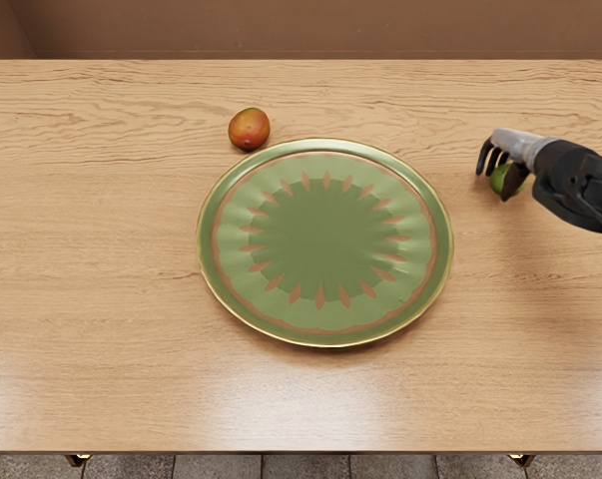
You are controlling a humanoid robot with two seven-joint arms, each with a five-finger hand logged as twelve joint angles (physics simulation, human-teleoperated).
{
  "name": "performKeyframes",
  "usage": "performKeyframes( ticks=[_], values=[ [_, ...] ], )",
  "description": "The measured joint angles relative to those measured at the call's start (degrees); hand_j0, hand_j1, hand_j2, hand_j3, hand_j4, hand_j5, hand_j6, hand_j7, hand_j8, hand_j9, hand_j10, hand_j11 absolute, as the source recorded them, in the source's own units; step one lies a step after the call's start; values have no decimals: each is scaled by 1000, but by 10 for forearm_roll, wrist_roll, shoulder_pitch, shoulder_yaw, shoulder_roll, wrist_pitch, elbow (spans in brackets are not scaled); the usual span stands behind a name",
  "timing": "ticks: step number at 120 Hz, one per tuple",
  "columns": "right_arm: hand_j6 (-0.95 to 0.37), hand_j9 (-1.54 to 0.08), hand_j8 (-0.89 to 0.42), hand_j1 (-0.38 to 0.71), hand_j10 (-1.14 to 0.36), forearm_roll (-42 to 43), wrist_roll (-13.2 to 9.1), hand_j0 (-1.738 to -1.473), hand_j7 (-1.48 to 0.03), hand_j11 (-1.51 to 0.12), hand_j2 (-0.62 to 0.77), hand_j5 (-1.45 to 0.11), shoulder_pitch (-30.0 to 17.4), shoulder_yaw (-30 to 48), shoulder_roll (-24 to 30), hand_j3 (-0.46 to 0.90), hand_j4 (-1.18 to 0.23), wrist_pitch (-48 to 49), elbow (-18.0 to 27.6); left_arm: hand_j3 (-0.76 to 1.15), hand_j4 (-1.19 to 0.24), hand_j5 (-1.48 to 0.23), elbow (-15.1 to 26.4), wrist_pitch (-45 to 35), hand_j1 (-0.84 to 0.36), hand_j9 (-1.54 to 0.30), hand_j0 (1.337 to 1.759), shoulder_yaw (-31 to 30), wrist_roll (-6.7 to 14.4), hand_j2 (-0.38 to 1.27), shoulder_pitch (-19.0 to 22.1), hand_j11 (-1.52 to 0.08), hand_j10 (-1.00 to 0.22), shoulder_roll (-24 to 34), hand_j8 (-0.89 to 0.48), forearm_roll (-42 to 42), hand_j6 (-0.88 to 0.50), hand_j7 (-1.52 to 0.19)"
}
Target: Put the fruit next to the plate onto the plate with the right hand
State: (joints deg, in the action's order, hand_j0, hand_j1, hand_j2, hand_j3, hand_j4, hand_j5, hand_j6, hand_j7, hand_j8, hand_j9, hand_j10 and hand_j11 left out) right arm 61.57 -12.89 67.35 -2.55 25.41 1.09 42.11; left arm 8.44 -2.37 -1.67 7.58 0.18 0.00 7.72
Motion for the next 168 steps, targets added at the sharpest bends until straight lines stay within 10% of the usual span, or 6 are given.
performKeyframes(
  ticks=[80,168],
  values=[
    [-566,-939,-274,309,-386,-24,-1,-1657,-914,-920,293,-973,3,110,119,0,-670,1,243,0,-3,-4,0,0,346,-4,1658,0,0,1,0,-4,-3,0,-3,0,-4,-4],
    [-672,-936,-304,324,-425,-32,0,-1657,-918,-925,308,-975,-2,124,111,0,-673,-8,309,0,-3,-4,0,0,346,-4,1658,0,0,1,0,-4,-3,0,-3,0,-4,-4]
  ],
)
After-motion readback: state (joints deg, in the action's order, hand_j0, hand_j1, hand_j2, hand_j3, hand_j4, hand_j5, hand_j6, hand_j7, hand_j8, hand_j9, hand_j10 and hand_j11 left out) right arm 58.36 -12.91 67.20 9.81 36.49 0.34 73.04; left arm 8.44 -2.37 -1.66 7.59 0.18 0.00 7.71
